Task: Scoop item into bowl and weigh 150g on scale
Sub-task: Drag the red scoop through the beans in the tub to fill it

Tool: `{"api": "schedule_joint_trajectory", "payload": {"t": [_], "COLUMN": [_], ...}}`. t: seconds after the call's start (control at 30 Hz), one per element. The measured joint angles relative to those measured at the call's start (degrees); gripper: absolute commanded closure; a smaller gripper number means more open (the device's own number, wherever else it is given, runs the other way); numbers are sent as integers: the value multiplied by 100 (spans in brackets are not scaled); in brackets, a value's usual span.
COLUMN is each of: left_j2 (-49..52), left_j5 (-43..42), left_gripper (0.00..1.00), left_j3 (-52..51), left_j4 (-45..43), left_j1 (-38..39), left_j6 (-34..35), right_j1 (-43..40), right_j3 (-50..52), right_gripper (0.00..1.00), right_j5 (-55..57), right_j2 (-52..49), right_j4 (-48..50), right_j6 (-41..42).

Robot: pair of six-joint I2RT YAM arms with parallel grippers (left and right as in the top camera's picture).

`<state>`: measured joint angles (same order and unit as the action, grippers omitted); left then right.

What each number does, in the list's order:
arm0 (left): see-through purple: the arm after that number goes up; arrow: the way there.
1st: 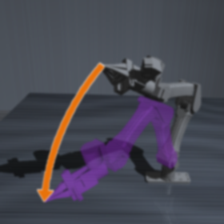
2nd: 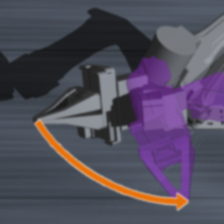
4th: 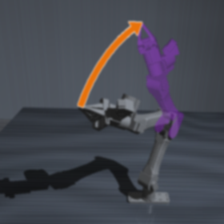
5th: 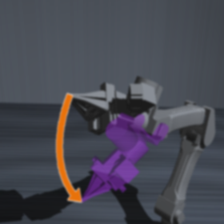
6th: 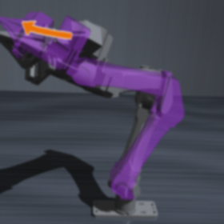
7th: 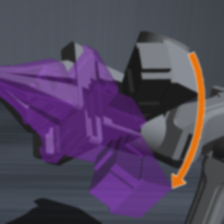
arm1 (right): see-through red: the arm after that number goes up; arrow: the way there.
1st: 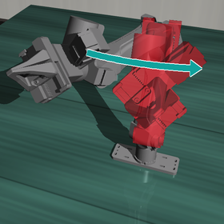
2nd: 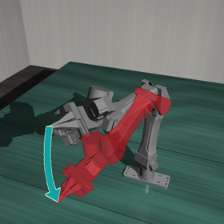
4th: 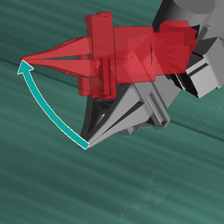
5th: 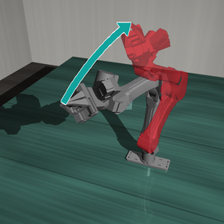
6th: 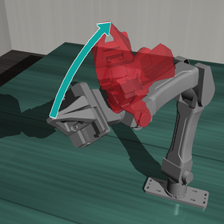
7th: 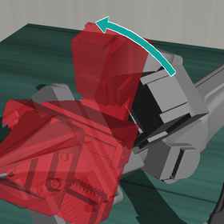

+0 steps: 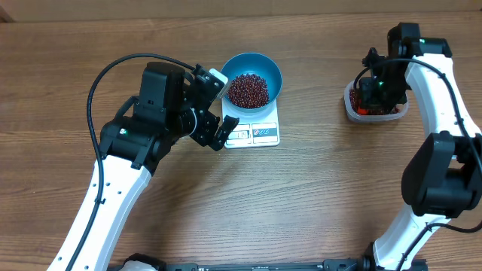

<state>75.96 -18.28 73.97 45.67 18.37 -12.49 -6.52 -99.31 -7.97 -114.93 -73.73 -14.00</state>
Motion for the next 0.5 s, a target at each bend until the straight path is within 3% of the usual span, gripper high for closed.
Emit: {"api": "schedule_joint_trajectory", "payload": {"t": [0.5], "left_j2": [0], "left_j5": [0], "left_gripper": [0], "left_j3": [0], "left_j4": [0], "left_j1": [0], "left_j6": [0], "right_j1": [-669], "right_j3": [72], "right_gripper": [96], "right_j5": [-1121], "right_j2": [0], "right_j4": [-24], "right_j6": [-149]}}
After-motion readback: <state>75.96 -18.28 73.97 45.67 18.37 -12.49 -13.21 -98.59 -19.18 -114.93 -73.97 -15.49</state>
